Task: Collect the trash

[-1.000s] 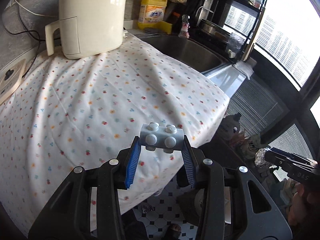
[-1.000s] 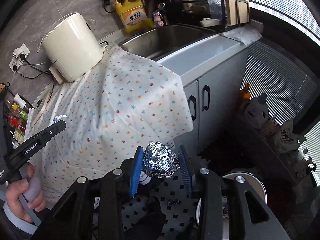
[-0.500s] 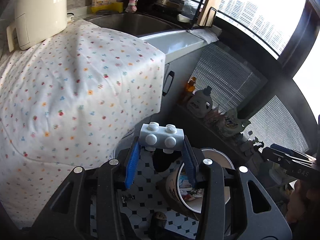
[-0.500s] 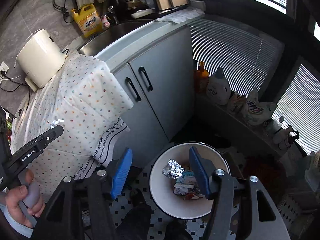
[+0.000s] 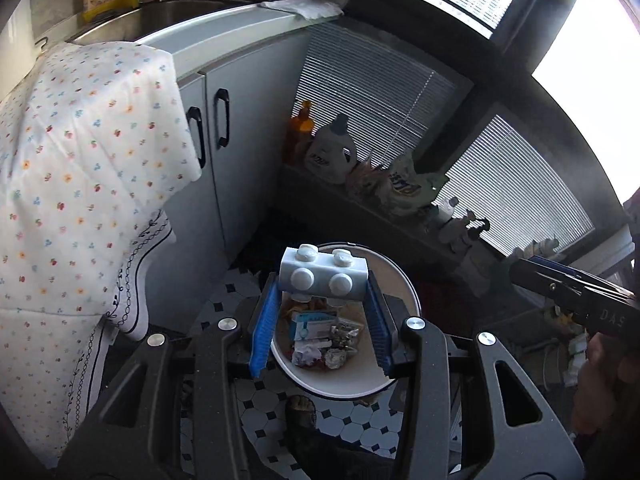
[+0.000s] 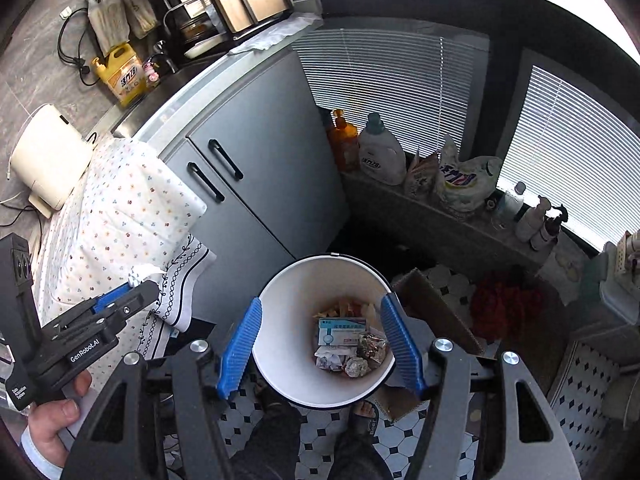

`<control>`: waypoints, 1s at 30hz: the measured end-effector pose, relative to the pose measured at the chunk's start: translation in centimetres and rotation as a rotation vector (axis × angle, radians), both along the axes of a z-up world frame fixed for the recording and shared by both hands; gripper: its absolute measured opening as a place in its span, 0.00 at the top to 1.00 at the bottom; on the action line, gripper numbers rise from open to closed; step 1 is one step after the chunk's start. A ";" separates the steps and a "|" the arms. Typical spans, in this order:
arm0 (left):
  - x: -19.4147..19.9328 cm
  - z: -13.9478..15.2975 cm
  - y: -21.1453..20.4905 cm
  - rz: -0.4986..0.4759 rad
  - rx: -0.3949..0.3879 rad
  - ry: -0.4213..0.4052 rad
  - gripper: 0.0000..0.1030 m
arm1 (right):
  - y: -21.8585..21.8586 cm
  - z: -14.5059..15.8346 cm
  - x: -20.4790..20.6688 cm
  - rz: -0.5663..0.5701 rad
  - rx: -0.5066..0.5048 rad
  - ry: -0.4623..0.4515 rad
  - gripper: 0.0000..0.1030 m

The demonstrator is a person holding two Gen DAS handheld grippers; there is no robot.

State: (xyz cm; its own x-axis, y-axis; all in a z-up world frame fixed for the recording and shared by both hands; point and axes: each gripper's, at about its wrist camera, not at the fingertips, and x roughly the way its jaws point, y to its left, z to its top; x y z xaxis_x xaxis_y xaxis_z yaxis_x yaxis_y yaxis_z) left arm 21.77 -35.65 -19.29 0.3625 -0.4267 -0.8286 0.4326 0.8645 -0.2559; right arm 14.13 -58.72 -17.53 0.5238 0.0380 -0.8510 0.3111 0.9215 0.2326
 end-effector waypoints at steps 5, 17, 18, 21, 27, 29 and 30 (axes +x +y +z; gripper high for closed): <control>-0.9 -0.2 -2.7 -0.088 -0.030 0.039 0.44 | -1.6 -0.3 -2.1 -0.048 0.008 0.000 0.41; -2.6 3.8 -0.6 -0.013 -0.033 -0.019 0.15 | -1.3 0.4 -3.5 -0.023 0.030 -0.021 0.30; -2.8 4.6 -0.1 0.000 -0.034 -0.031 0.13 | -1.0 0.8 -3.4 -0.011 0.027 -0.028 0.29; -3.4 6.8 2.0 0.037 -0.029 -0.078 0.07 | 0.1 1.9 -3.3 0.006 0.018 -0.044 0.28; -4.6 11.3 7.3 0.121 -0.039 -0.161 0.06 | 3.0 5.6 -3.7 0.009 0.012 -0.118 0.18; -5.0 12.7 9.4 0.157 -0.049 -0.170 0.06 | 4.2 6.9 -3.8 0.000 -0.003 -0.137 0.17; -5.3 13.4 10.4 0.175 -0.048 -0.176 0.06 | 4.8 7.6 -4.1 -0.010 -0.010 -0.144 0.15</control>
